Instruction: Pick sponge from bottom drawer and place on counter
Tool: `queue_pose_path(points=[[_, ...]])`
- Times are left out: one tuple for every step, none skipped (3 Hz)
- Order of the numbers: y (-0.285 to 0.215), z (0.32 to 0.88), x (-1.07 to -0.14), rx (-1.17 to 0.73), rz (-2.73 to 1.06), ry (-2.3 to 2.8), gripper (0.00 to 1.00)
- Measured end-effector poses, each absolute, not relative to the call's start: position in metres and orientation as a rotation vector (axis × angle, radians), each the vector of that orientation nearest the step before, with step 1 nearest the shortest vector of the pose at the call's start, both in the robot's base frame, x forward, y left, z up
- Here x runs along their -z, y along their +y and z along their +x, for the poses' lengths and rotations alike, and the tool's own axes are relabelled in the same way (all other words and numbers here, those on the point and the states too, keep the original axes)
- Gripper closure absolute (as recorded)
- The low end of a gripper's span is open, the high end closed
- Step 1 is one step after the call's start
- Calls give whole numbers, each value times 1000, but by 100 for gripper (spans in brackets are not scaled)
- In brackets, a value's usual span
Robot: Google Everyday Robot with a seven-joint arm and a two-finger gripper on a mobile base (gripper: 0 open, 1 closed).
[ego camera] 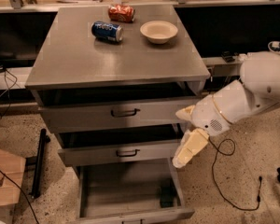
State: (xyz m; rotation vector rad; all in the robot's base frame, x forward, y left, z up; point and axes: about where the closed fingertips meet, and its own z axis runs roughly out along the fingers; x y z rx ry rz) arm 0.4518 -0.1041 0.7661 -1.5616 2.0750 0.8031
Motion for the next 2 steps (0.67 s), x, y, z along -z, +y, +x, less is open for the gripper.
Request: queue_pose_path(points=[[-109,447,-702,-919,-1509,2143,0],[-117,443,-663,-980,-1465,2178,0]])
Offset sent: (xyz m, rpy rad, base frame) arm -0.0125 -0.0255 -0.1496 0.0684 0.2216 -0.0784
